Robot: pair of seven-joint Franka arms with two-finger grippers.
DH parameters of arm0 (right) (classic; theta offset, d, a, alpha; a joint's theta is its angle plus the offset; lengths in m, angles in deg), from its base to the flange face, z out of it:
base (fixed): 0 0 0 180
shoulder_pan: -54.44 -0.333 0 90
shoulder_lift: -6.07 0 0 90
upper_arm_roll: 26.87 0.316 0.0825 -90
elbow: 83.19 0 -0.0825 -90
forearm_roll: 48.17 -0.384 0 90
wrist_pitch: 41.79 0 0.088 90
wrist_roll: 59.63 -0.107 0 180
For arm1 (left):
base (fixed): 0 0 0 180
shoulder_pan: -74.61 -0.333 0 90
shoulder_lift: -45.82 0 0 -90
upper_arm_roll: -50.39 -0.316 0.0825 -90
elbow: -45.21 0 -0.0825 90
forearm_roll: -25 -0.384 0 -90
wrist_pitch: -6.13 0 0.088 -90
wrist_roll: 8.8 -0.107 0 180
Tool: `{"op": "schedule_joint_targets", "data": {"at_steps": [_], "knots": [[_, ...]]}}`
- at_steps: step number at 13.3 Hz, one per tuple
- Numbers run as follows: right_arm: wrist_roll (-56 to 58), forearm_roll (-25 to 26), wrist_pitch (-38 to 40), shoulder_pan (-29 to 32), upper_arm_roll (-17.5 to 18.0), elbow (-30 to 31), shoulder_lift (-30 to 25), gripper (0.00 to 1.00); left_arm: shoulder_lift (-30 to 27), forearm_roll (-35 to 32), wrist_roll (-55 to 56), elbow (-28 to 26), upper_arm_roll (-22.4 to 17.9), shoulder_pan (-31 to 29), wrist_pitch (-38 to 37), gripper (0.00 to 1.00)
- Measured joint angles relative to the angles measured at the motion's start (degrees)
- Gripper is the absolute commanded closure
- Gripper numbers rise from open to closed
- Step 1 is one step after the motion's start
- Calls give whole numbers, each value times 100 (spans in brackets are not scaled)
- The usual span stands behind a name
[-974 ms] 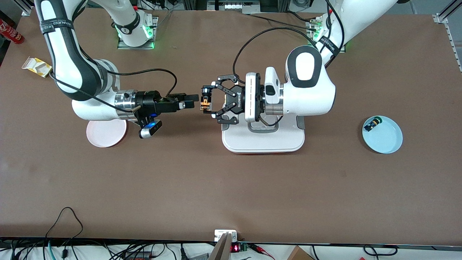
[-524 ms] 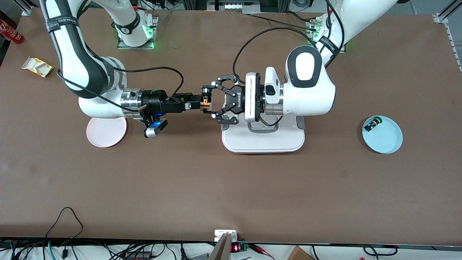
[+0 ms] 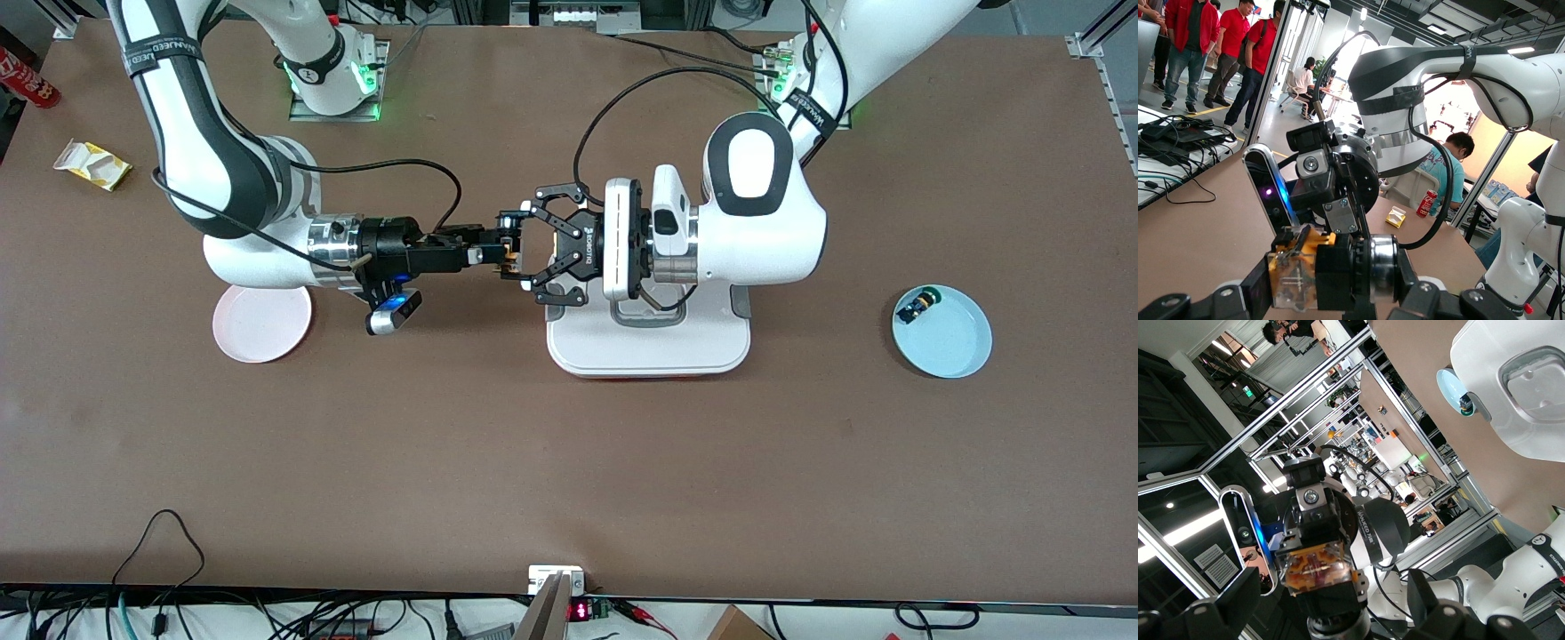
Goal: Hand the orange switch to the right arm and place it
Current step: 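Close the right gripper on the switch held by the left gripper, then open the left gripper and pull both grippers apart with the switch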
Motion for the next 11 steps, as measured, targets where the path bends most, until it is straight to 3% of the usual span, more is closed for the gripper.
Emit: {"op": "schedule_joint_targets", "data": {"at_steps": [2,3,5,9,10,11], "knots": [[10,0,0,-1,4,-7,0,39,0,0,0,0,0,0,0,94],[31,0,0,-2,5,-14,-1,63,1,0,0,0,0,0,0,94],[83,17,-3,-3,5,-75,-2,72,1,4,0,4,0,0,1,94],[151,23,-18,-5,8,-79,2,76,1,11,5,30,0,-10,10,94],[151,23,-18,-5,8,-79,2,76,1,11,5,30,0,-10,12,85],[151,23,-18,-5,8,-79,2,76,1,11,5,30,0,-10,12,26]]}}
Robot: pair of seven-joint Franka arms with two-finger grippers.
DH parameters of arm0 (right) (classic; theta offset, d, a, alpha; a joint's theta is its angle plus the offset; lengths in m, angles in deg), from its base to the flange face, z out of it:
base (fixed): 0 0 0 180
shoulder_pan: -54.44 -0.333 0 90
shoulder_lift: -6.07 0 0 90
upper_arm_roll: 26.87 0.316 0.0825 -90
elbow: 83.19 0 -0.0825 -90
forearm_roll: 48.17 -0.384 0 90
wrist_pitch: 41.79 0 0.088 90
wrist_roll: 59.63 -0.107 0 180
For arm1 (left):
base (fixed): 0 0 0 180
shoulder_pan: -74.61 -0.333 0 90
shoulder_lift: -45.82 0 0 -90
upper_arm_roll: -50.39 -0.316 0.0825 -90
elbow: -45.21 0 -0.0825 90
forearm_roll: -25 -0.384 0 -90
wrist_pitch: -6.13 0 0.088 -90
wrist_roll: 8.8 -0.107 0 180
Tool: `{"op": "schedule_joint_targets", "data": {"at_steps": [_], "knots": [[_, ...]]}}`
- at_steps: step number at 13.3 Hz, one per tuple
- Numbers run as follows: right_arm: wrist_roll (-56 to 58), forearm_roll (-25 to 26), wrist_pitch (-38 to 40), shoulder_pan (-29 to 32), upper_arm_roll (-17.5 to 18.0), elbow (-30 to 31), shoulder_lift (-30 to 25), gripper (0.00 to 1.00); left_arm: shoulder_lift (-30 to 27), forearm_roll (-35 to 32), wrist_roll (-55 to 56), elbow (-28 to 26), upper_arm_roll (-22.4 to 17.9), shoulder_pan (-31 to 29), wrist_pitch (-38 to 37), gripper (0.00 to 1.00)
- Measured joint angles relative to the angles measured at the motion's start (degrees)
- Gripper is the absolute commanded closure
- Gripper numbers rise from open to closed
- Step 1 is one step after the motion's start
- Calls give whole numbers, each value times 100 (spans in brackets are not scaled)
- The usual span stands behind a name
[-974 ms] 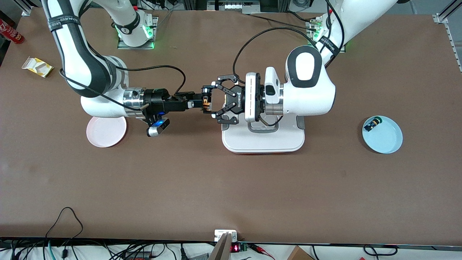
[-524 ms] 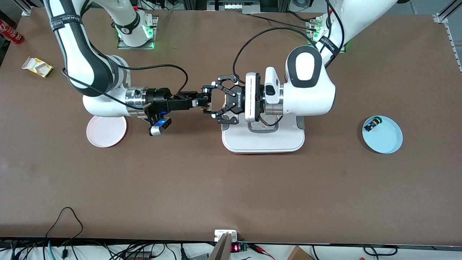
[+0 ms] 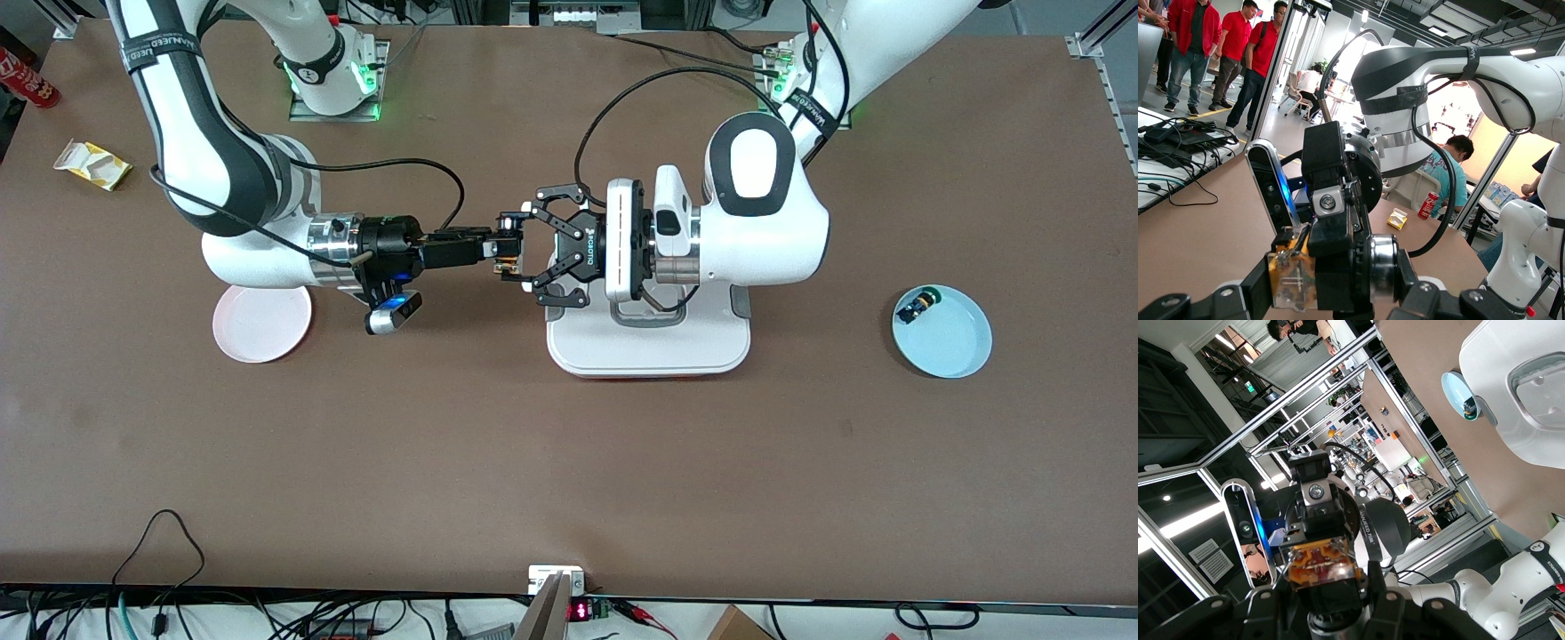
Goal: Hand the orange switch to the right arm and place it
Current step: 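Open the left gripper and pull both grippers apart with the switch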
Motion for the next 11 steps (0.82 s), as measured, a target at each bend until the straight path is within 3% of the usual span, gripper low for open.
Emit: {"op": "schedule_joint_targets", "data": {"at_steps": [1,11], "knots": [[2,0,-1,0,0,0,1,76,0,0,0,-1,0,-1,0,0],[26,-17,-13,109,-7,-61,9,77,2,0,-8,-92,-2,-52,-22,0]]}}
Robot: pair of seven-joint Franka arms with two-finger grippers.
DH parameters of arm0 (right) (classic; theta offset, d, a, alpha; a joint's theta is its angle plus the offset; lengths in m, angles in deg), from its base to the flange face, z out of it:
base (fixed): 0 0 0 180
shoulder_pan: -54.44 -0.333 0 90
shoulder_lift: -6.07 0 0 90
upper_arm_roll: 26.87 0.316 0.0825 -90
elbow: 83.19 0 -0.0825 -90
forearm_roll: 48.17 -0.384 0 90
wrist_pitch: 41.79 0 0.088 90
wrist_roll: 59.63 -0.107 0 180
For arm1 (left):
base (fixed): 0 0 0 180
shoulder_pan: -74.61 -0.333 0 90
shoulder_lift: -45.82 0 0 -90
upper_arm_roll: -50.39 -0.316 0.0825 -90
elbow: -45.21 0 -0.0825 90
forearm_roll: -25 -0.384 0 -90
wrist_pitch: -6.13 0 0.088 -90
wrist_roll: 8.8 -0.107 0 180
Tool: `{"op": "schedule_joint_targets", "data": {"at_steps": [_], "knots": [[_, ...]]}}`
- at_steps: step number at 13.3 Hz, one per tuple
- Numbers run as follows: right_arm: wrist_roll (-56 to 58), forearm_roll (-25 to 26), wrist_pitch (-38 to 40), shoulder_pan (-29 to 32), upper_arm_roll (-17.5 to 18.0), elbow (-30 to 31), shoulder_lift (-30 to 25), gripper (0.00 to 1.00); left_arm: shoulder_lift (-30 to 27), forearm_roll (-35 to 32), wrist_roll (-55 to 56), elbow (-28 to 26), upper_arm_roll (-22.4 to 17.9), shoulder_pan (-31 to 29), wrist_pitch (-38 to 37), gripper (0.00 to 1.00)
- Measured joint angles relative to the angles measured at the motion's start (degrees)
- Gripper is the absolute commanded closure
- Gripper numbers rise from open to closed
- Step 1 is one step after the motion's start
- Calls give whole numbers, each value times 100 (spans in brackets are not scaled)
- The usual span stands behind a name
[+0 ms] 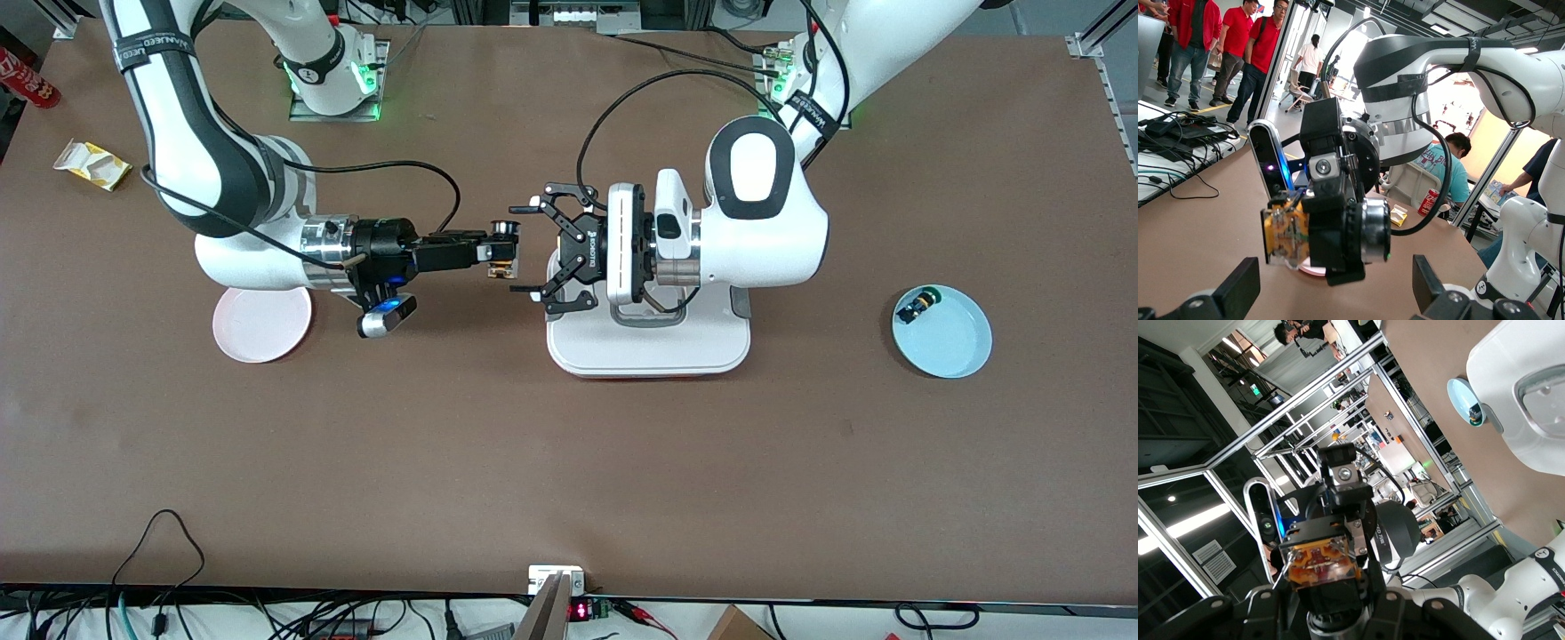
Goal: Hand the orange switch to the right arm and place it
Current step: 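Open the left gripper and pull both grippers apart with the switch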
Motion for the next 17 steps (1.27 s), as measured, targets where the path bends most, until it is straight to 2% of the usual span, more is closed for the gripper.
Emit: {"op": "schedule_joint_targets", "data": {"at_steps": [3,6,8,10,13,17], "knots": [[20,136,112,115,-1,-8,-3,77,-31,0,207,47,3,-122,-223,0],[27,998,499,375,-5,-16,-6,78,-191,-28,614,67,-4,-408,-906,0],[42,1771,831,625,-11,-22,-11,78,-238,-366,1009,68,-9,-683,-1478,0],[235,2629,1156,875,-21,-29,-15,79,-290,-1030,1612,71,-5,-965,-2020,0],[1183,4180,1526,1271,-31,-31,-12,79,-407,-1838,2505,126,-7,-1300,-2867,0],[2634,6307,1605,1468,-38,-26,-5,79,-630,-3290,4540,392,7,-1526,-3707,0]]}}
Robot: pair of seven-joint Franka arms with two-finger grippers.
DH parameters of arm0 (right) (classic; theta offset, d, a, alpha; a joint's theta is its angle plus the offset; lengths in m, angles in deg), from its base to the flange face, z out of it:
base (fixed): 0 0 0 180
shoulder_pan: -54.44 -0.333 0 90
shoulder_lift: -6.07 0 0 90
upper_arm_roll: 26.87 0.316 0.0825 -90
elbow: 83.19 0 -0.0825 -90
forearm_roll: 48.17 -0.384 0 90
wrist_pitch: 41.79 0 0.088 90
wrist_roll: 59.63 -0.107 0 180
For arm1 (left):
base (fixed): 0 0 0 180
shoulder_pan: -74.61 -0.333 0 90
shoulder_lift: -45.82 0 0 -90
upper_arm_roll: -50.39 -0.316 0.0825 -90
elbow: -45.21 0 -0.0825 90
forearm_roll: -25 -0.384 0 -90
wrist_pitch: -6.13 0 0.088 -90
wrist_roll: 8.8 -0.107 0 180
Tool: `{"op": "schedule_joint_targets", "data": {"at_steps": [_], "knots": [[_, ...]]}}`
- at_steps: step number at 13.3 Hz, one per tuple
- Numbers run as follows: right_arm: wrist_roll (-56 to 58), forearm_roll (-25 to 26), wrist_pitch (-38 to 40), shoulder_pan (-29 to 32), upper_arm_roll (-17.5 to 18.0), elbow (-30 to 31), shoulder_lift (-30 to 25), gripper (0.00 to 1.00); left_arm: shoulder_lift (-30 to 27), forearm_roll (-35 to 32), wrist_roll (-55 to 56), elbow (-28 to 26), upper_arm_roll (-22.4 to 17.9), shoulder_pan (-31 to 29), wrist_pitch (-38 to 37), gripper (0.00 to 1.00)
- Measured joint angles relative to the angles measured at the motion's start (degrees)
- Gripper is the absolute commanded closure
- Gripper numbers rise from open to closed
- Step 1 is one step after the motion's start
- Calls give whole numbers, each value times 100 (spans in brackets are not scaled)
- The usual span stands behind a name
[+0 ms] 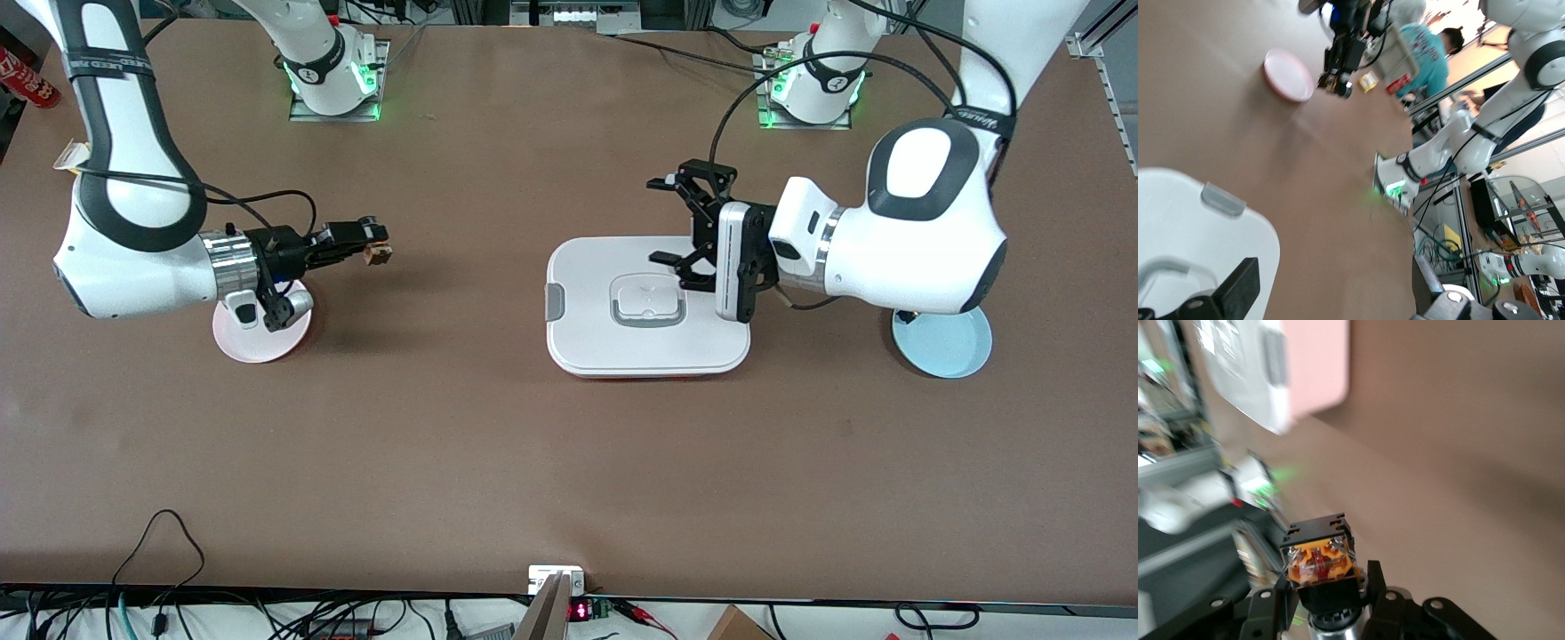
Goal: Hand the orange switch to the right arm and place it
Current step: 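Open the left gripper and pull both grippers apart with the switch, then lower the switch into the pink dish with the right gripper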
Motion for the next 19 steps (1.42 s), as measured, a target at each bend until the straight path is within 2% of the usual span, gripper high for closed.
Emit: {"op": "schedule_joint_targets", "data": {"at_steps": [3,6,10,15,19], "knots": [[1141,1481,-180,8,-3,-1,8,79,-115,-951,1214,430,15,2,-666,0],[2152,2927,-892,32,-8,-1,12,79,-127,-1905,1894,758,5,2,-1059,0],[2972,4436,-1631,65,-7,26,21,79,-124,-3393,2723,946,-12,2,-1540,0],[4105,5142,-2849,309,-9,457,86,79,-125,-5031,3009,1181,6,55,-2002,0],[4618,5212,-3964,505,-10,1106,176,79,-124,-5384,3237,1295,-62,7,-2067,0]]}}
